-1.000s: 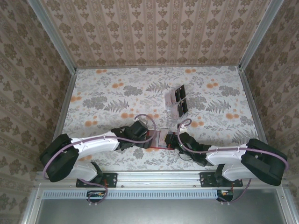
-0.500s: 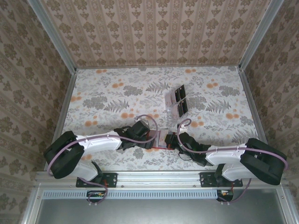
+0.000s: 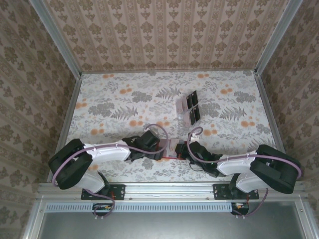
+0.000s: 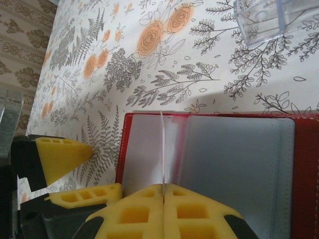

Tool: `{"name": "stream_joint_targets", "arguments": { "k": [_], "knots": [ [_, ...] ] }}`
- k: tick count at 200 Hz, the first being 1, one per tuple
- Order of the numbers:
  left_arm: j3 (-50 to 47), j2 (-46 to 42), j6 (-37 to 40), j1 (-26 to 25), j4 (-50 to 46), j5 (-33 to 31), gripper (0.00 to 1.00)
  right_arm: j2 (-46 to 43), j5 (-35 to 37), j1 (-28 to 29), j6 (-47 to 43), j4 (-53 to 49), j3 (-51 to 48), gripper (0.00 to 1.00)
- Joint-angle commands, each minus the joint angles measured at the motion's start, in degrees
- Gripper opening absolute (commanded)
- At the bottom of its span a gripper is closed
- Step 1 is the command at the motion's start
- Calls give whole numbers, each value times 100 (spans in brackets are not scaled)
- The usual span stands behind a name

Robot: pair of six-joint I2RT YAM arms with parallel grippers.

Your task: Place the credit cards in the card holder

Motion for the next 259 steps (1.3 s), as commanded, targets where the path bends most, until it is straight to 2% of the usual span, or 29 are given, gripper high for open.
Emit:
{"name": "stream_joint_targets", "arguments": {
  "k": [1,140,259],
  "knots": [
    [-112,111,-140,20,-30,-51,100,75,46,-27,86,193,78,0],
    [-179,102,-169,20,5,-64,100,437,-70,-1,343,511,-50,0],
    [-187,90,-176,19,4,-70,100,143,-60,35,446,203,-235,0]
  ]
}}
